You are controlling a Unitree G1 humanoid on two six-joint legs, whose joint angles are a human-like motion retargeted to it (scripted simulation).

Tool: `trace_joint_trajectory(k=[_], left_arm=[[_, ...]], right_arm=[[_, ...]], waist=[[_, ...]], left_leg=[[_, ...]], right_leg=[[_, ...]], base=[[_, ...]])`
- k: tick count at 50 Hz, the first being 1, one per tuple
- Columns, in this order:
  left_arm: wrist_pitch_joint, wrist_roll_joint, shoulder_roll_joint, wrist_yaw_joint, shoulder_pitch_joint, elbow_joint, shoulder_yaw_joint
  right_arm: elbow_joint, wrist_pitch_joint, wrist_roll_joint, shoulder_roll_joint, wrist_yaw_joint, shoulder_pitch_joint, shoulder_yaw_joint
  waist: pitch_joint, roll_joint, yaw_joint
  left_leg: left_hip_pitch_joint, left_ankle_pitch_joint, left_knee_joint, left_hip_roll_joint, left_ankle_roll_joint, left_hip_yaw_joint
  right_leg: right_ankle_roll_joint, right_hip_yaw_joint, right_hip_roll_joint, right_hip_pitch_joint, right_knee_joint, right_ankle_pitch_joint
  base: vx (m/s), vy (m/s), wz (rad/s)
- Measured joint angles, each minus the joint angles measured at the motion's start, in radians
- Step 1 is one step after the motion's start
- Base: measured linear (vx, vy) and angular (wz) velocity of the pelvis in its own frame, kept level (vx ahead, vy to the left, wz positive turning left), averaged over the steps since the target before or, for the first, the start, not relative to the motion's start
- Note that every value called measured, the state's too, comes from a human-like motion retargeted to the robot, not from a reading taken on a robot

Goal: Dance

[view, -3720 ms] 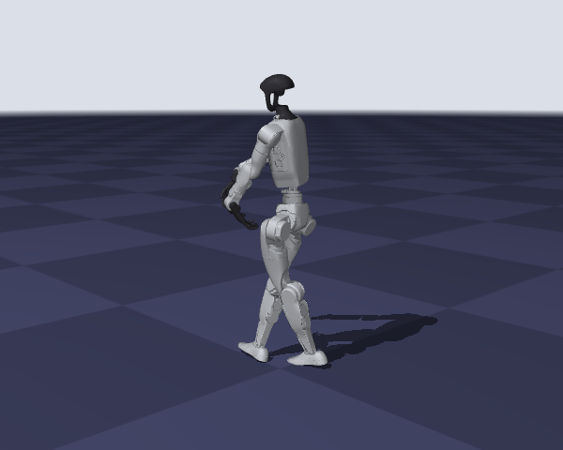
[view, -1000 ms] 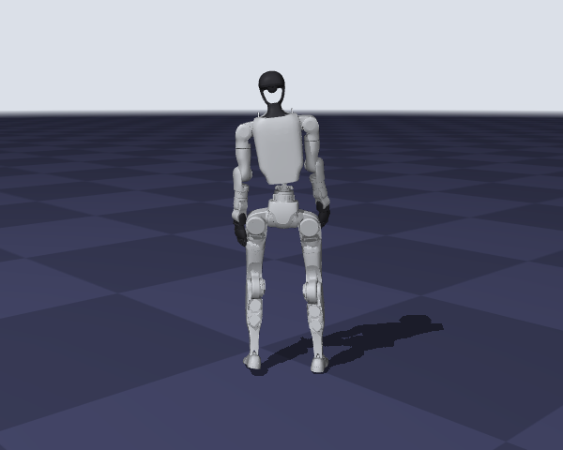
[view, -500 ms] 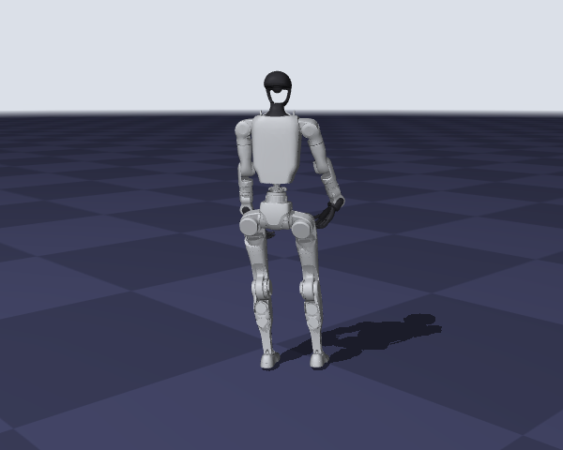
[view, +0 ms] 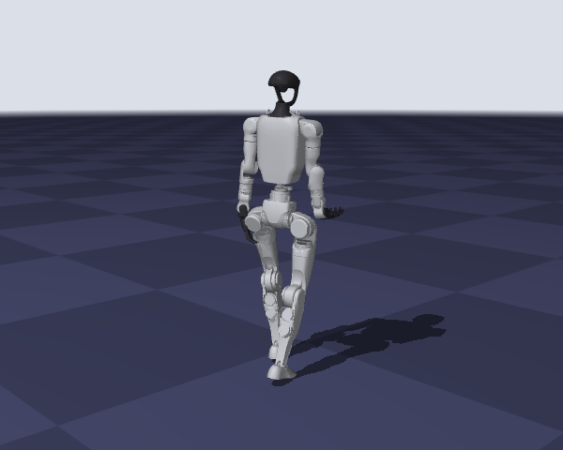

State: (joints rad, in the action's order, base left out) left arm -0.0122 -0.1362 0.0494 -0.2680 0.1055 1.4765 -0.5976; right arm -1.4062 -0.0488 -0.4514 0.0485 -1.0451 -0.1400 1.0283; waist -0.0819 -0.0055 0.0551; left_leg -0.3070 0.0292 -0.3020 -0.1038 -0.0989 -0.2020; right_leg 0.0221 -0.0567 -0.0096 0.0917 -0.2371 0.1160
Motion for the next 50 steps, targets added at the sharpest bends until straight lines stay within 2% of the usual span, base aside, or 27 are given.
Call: trace_joint_trajectory(k=[4,10,17,23,28,31,35,38,42,46,50], left_arm=[[0.028,0.004,-0.013,0.044,-0.023,0.006,0.035],[0.051,-0.035,-0.013,0.029,-0.043,0.000,0.067],[0.072,-0.053,-0.013,0.078,-0.069,0.008,0.118],[0.123,-0.052,-0.033,0.132,-0.059,0.006,0.121],[0.124,-0.040,-0.030,0.128,-0.056,0.011,0.115],[0.121,-0.040,-0.029,0.122,-0.062,0.009,0.113],[0.129,-0.052,-0.029,0.114,-0.060,0.007,0.112],[0.140,-0.047,-0.031,0.093,-0.057,0.008,0.112],[0.137,-0.052,-0.022,0.048,-0.061,0.011,0.101],[0.045,-0.103,0.044,-0.110,-0.076,0.017,0.092],[-0.098,-0.193,0.147,-0.320,-0.102,0.021,0.088]], right_arm=[[-0.034,0.016,-0.079,-0.020,0.016,0.046,0.106],[-0.046,0.022,-0.147,-0.004,0.040,0.119,0.186],[-0.034,0.050,-0.206,0.052,0.045,0.191,0.307],[-0.052,0.098,-0.216,0.062,0.070,0.272,0.376],[-0.068,0.166,-0.152,0.054,0.068,0.349,0.397],[-0.083,0.231,-0.044,0.037,0.070,0.422,0.394],[-0.091,0.311,0.199,0.009,0.081,0.540,0.407],[-0.093,0.425,0.453,-0.035,0.081,0.636,0.389],[-0.074,0.495,0.840,-0.129,0.048,0.733,0.327],[-0.066,0.523,1.153,-0.262,-0.009,0.786,0.264],[-0.013,0.563,1.284,-0.366,0.030,0.773,0.262]], waist=[[0.008,-0.006,0.013],[-0.014,-0.001,0.072],[-0.016,0.012,0.090],[-0.021,0.039,0.093],[-0.022,0.067,0.139],[-0.021,0.077,0.149],[-0.036,0.076,0.131],[-0.042,0.071,0.105],[-0.037,0.048,0.073],[-0.016,0.026,0.023],[0.030,0.009,-0.057]], left_leg=[[-0.041,-0.002,-0.074,0.013,0.003,-0.014],[-0.125,-0.047,-0.185,0.052,0.030,-0.020],[-0.223,-0.196,-0.358,0.115,0.039,-0.036],[-0.255,-0.270,-0.430,0.167,0.047,-0.052],[-0.287,-0.298,-0.462,0.188,0.038,-0.053],[-0.300,-0.300,-0.463,0.188,0.031,-0.053],[-0.315,-0.302,-0.435,0.163,0.039,-0.036],[-0.323,-0.302,-0.397,0.137,0.043,-0.023],[-0.312,-0.291,-0.316,0.091,0.034,-0.036],[-0.271,-0.259,-0.178,0.045,0.013,-0.042],[-0.188,-0.268,-0.033,0.037,0.022,-0.068]], right_leg=[[0.003,0.018,0.001,0.000,0.047,0.000],[-0.031,0.011,0.012,-0.041,0.049,0.019],[-0.019,0.001,0.016,-0.067,0.020,-0.006],[-0.020,0.008,0.024,-0.089,-0.027,-0.004],[-0.008,-0.012,0.031,-0.109,-0.063,0.015],[0.010,-0.028,0.034,-0.117,-0.074,0.024],[0.016,-0.041,0.031,-0.128,-0.066,0.038],[0.022,-0.057,0.029,-0.126,-0.038,0.039],[0.030,-0.090,0.008,-0.106,0.035,0.031],[0.045,-0.106,-0.004,-0.074,0.107,0.018],[0.051,-0.121,-0.011,-0.029,0.144,0.006]], base=[[-0.28,0.23,0.03],[-0.20,0.21,-0.04],[-0.16,0.21,-0.06],[-0.08,0.20,-0.25],[-0.06,0.11,0.16],[-0.03,0.03,0.35],[0.01,-0.07,0.30],[0.00,-0.16,0.34],[-0.05,-0.17,0.46],[-0.01,-0.25,0.33],[0.06,-0.32,0.08]])
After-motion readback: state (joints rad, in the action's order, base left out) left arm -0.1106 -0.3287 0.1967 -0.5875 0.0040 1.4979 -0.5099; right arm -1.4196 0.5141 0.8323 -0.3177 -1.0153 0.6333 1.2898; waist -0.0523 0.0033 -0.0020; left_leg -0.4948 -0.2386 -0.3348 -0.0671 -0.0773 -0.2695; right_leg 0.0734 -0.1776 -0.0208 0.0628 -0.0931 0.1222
